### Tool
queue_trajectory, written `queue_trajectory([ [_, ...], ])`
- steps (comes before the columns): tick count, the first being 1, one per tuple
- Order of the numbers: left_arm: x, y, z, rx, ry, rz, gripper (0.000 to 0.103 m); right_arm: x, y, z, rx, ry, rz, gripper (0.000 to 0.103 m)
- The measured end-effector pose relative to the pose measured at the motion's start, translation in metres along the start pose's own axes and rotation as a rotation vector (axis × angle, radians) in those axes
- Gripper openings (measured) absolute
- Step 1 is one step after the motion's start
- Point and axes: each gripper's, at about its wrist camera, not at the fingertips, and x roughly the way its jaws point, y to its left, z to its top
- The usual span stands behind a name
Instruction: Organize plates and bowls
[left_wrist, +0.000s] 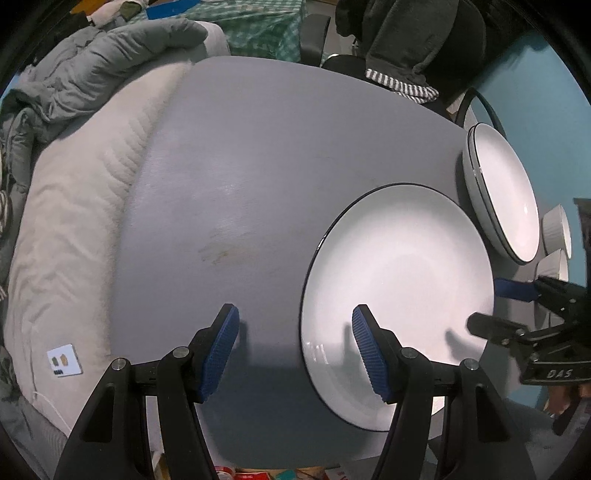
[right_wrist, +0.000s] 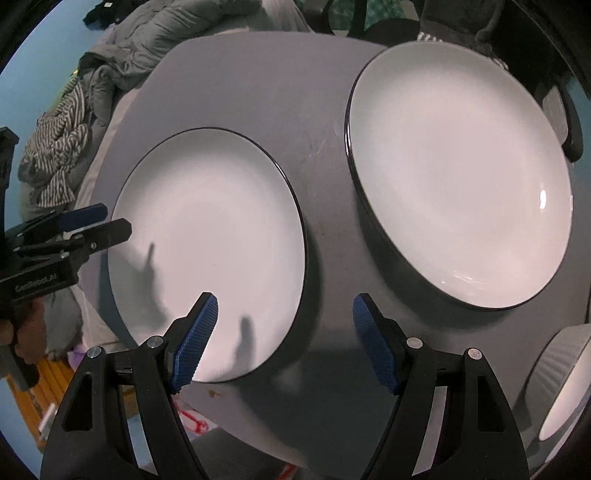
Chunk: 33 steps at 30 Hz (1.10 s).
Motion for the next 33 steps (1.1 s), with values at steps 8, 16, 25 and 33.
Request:
queue_trajectory([
  [8,0.01,0.007,0.004,-0.03,0.021,-0.057,0.065,0.01,-0.01,-0.003,0.054,0.018,0.054,0.075],
  [16,0.017,0.016,0.01,-0.06,0.041,-0.098,0.065,0.011,-0.004,-0.007,-0.042,0.047,0.077,0.093],
  [25,0.023,0.01,0.015,-0.033,0.052,-0.112,0.065,0.017,0.01,-0.012,-0.109,0.031,-0.026,0.102],
  [33,0.024,0.013,0.012,-0.024,0.07,-0.149,0.065,0.011,-0.031,0.006,0.176,0.075,0.141,0.097],
])
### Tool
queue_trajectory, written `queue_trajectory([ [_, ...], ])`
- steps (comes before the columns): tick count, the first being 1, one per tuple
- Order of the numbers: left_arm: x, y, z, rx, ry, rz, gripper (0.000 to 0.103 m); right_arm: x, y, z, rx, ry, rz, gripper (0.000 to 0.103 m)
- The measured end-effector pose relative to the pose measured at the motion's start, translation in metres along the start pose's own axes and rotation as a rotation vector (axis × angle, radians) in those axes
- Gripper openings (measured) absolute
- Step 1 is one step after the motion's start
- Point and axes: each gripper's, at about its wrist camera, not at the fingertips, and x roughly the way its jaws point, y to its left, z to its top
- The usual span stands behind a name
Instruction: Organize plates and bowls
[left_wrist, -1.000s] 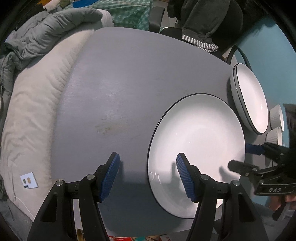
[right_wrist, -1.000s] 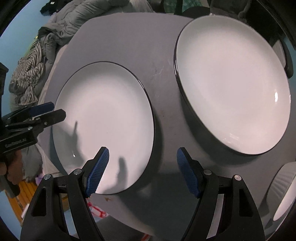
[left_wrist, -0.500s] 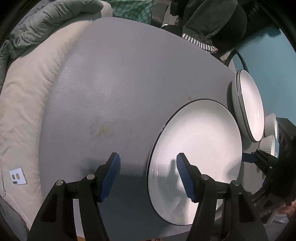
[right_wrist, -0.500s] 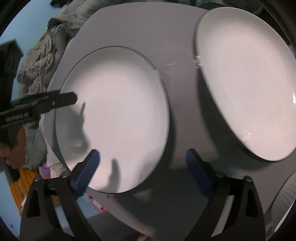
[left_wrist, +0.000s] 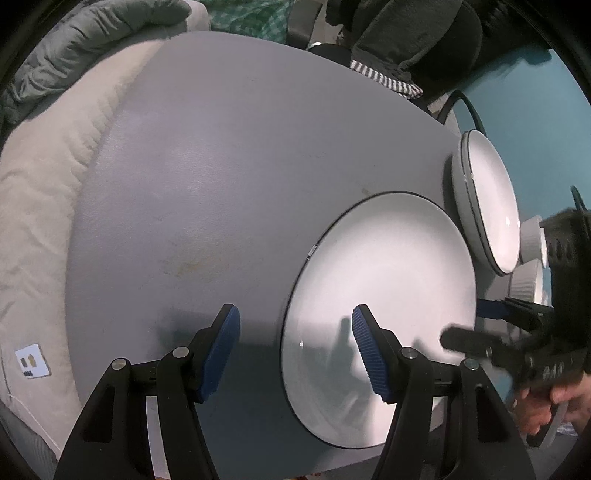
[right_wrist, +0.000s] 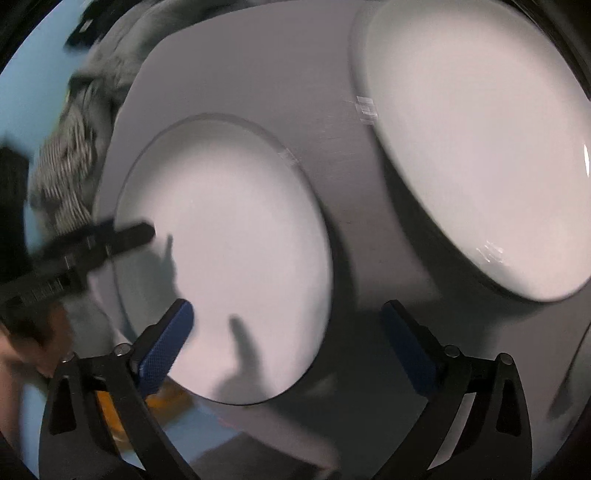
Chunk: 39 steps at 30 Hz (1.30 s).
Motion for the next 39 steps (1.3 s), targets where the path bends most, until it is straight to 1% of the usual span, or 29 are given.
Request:
queue_trajectory([
  [2,0.001,0.001,0.001,-0.004,0.01,-0.014,0.065,-0.004,-0.008,0.002,0.042,0.006,0.009,0.091],
  [3,0.001,0.001,0.002,-0.008,0.014,-0.02,0.064,-0.006,-0.01,0.003,0.037,0.012,0.002,0.083],
  [4,0.002,0.002,0.002,-0.014,0.022,-0.032,0.057,-0.008,-0.011,0.003,0.023,0.009,-0.004,0.07],
  [5,0.003,0.003,0.003,-0.02,0.037,-0.049,0.047,-0.009,-0.01,0.002,0.013,0.006,0.007,0.061],
  [6,0.004,0.003,0.003,-0.025,0.05,-0.059,0.044,-0.01,-0.012,0.001,0.012,0.018,0.038,0.049],
  [8,0.005,0.002,0.003,-0.024,0.067,-0.072,0.03,-0.01,-0.015,-0.003,0.034,0.035,0.063,0.044],
  [9,0.006,0.0,0.002,-0.018,0.073,-0.062,0.029,-0.01,-0.015,-0.003,0.031,0.036,0.067,0.04],
  [10,0.006,-0.001,0.002,-0.006,0.069,-0.048,0.029,-0.011,-0.015,-0.004,0.016,0.032,0.055,0.036],
  [13,0.006,-0.002,0.001,0.009,0.069,-0.03,0.025,-0.014,-0.011,-0.006,-0.001,0.009,0.023,0.033],
  [17,0.007,0.002,0.003,-0.018,0.074,-0.044,0.02,-0.019,-0.015,-0.001,0.012,-0.025,0.019,0.029],
  [18,0.007,0.004,0.003,-0.025,0.075,-0.048,0.02,-0.018,-0.016,-0.001,0.01,-0.023,0.02,0.028],
  [21,0.007,0.008,0.004,-0.043,0.075,-0.057,0.015,-0.011,-0.016,0.001,0.009,-0.005,-0.005,0.019],
  [22,0.008,0.009,0.004,-0.05,0.076,-0.063,0.015,-0.005,-0.009,0.002,0.011,0.001,-0.007,0.018],
  [26,0.007,0.011,0.002,-0.061,0.071,-0.075,0.014,-0.004,-0.012,0.001,0.04,-0.014,0.028,0.017],
  [31,0.009,0.005,0.006,-0.05,0.068,-0.058,0.014,-0.006,-0.024,0.002,0.086,0.001,0.067,0.015],
  [34,0.009,0.006,0.004,-0.069,0.061,-0.06,0.014,-0.003,-0.016,0.003,0.08,0.007,0.05,0.014],
  [37,0.007,0.013,0.002,-0.115,0.049,-0.074,0.014,-0.005,-0.013,0.002,0.063,0.002,0.029,0.014],
  [39,0.007,0.011,0.0,-0.117,0.047,-0.063,0.014,-0.006,-0.017,0.001,0.071,0.002,0.031,0.014],
])
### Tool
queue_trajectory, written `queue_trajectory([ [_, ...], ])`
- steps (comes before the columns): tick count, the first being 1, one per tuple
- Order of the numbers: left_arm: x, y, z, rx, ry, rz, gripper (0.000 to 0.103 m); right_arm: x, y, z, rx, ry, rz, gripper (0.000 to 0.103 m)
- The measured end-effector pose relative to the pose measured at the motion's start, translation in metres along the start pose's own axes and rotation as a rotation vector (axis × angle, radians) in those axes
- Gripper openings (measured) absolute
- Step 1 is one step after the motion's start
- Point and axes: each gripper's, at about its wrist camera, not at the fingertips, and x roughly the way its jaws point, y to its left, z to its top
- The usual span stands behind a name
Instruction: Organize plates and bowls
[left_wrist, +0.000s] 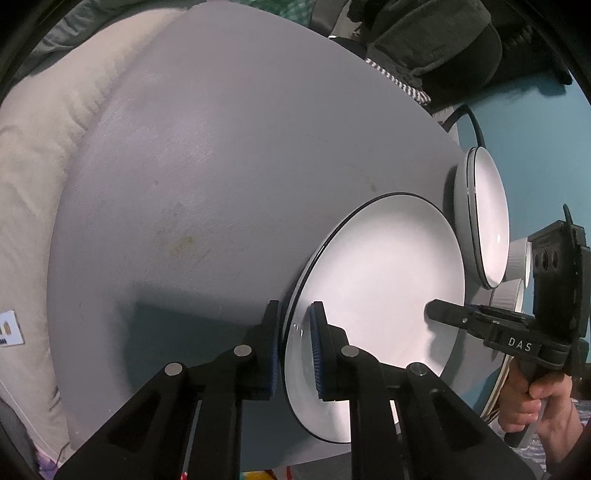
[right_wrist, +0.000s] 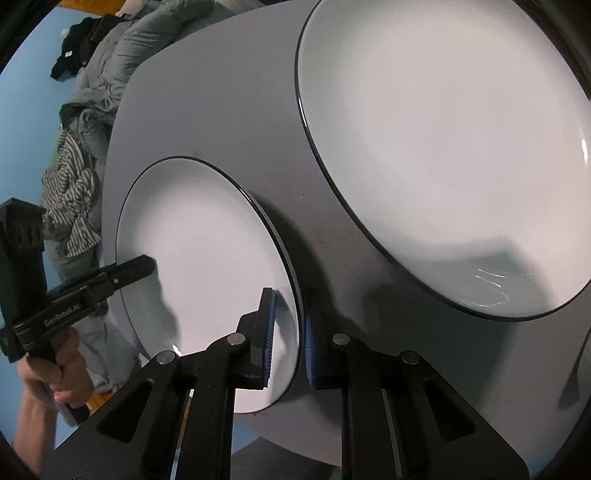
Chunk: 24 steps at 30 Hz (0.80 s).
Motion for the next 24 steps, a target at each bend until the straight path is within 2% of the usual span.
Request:
queue_trajectory([
  [4,0.0,-0.005,-0.011,0.009,0.002,0.03,0.015,0.004,0.012,0.002,-0.028,0.012,-0.027,0.014],
  [15,-0.01,-0.008,-0.03,-0.046,-0.01,0.015,0.015,-0.006,0.022,0.0,-0.084,0.021,-0.041,0.013],
  [24,-0.028,-0.018,-0.033,-0.033,-0.039,0.005,0.015,-0.02,0.032,-0.003,-0.116,-0.008,-0.045,0.013],
])
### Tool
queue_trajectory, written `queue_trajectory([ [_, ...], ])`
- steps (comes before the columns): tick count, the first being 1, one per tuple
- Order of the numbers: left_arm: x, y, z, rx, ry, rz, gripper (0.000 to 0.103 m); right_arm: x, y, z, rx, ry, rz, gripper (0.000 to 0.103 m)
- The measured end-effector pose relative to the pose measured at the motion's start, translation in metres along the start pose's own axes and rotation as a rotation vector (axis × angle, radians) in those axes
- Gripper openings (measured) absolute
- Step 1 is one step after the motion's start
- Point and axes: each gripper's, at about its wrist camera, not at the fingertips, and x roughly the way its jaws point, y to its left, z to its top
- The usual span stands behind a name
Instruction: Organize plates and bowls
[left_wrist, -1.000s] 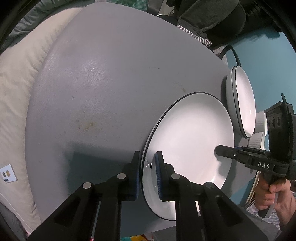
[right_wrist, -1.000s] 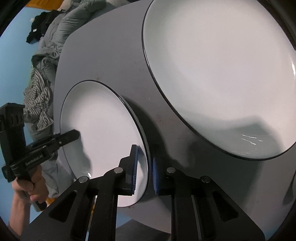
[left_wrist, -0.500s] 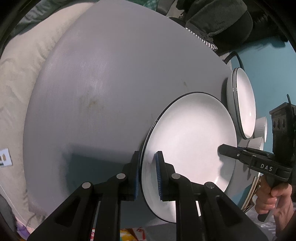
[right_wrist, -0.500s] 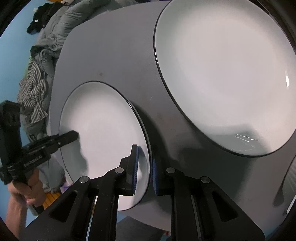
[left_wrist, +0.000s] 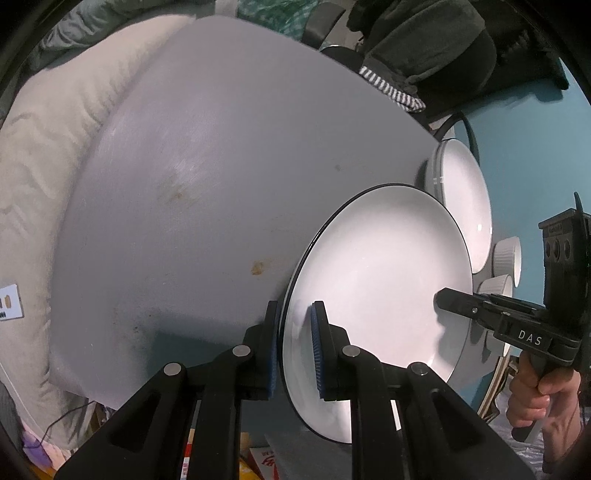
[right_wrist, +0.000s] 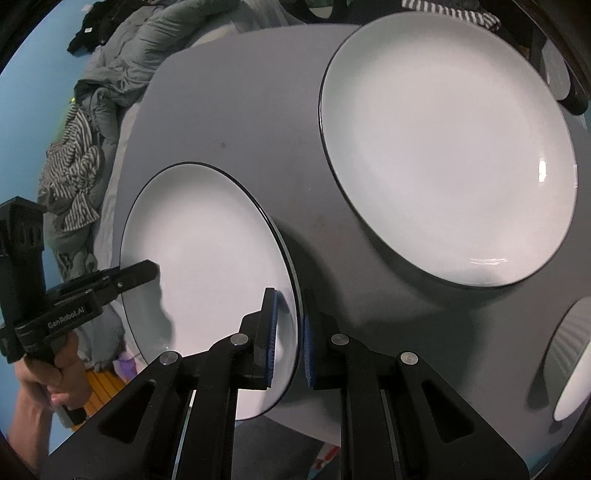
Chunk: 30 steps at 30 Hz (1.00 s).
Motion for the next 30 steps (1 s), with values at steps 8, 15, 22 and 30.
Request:
queue_trajectory([
  [8,-0.007,-0.029,0.012,0.042,-0.015,-0.011,0.015,-0.024,-0.011,-0.002,0.013,-0.044,-0.002,0.013],
  [15,0.0,-0.069,0.031,0.1,-0.011,-0.011,0.015,-0.043,-0.036,0.002,0.054,-0.083,-0.003,0.013],
  [22,0.016,-0.107,0.049,0.129,-0.003,0.004,0.015,-0.053,-0.068,0.015,0.116,-0.104,0.001,0.013],
  [30,0.033,-0.138,0.066,0.122,-0.002,0.014,0.015,-0.068,-0.104,0.035,0.14,-0.113,-0.003,0.013],
])
